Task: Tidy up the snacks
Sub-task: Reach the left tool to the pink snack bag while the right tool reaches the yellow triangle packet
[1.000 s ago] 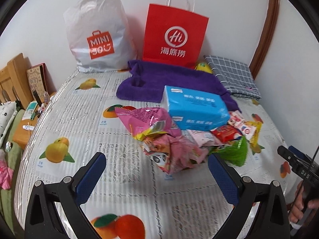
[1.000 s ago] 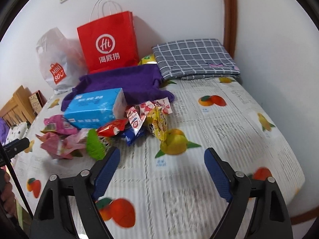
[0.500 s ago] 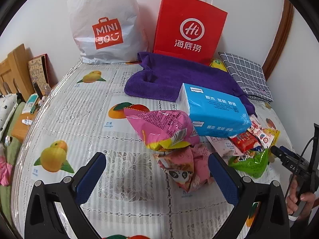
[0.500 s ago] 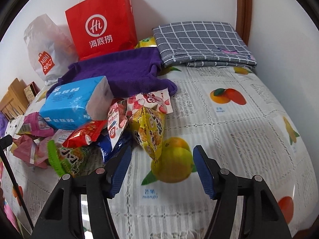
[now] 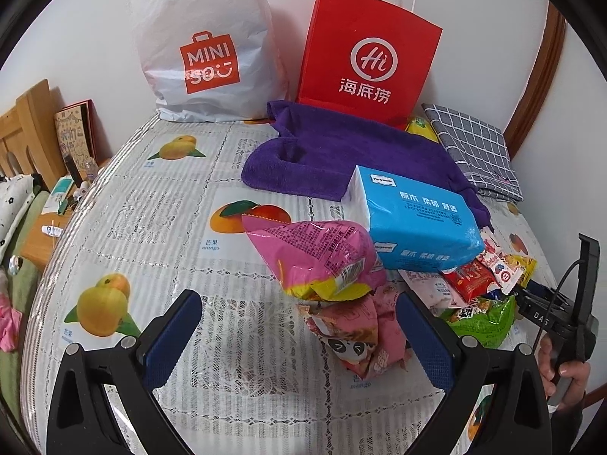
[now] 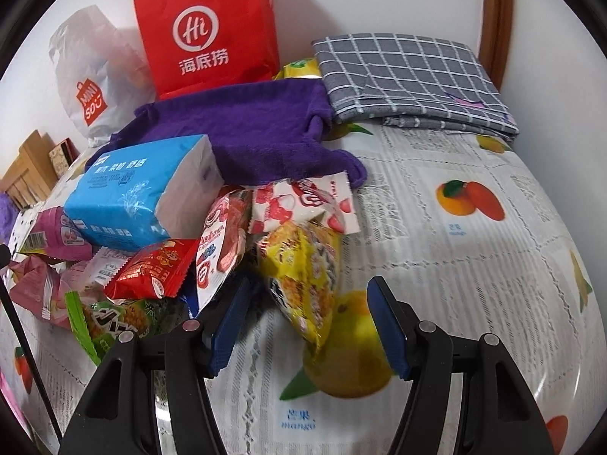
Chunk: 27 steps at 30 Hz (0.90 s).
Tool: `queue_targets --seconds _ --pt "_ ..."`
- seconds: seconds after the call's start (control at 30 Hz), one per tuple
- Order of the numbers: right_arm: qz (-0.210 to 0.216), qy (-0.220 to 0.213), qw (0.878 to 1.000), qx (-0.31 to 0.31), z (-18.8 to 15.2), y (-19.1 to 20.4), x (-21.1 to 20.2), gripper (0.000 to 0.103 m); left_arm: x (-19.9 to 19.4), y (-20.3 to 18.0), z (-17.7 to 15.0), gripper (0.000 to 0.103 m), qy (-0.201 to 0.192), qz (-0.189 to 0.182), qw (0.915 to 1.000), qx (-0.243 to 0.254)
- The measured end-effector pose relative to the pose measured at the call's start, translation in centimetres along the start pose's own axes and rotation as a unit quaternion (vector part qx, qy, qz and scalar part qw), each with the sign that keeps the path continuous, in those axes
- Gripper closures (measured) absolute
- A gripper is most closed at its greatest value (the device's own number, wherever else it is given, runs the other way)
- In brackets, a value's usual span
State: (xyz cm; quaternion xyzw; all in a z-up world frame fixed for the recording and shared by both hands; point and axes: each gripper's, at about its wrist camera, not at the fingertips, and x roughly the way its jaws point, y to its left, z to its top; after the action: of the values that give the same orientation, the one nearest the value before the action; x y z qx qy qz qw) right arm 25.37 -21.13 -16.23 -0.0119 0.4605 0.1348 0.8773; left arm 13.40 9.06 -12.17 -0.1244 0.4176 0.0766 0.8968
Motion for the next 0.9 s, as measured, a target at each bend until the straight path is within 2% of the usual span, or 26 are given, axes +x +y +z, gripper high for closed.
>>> queue_targets --seconds 0.17,0.2,0.23,0.43,0.67,0.9 --pt "0.004 0.0 1.0 -0.005 0.9 0.2 1.1 0.039 0.4 0.0 -0.1 0.001 0.006 0.0 1.0 0.004" --pt "0.006 -0.001 1.0 -0.002 1.0 0.1 1.2 0.045 0.4 0.0 -0.1 0.001 0.007 0.0 1.0 0.004" --pt "0.014 -0.006 1.0 0.0 0.9 0.1 1.1 0.056 0.4 0.1 -0.1 0.001 0.007 0.0 1.0 0.003" --pt "0.015 -0.019 1.0 -0.017 0.4 0.7 -0.4 0.058 0.5 0.6 -0.3 0.001 0.009 -0.003 1.0 -0.002" --pt "-0.008 -0.027 1.0 -0.004 -0.9 -0.1 -2.4 0.058 0.3 0.7 -0.9 0.001 0.013 -0.015 0.9998 -0.002" --pt "-0.007 -0.029 0.999 0.018 -3.6 -0.7 -3.7 0.058 1.4 -1.2 -1.5 0.001 0.027 -0.04 0.9988 0.014"
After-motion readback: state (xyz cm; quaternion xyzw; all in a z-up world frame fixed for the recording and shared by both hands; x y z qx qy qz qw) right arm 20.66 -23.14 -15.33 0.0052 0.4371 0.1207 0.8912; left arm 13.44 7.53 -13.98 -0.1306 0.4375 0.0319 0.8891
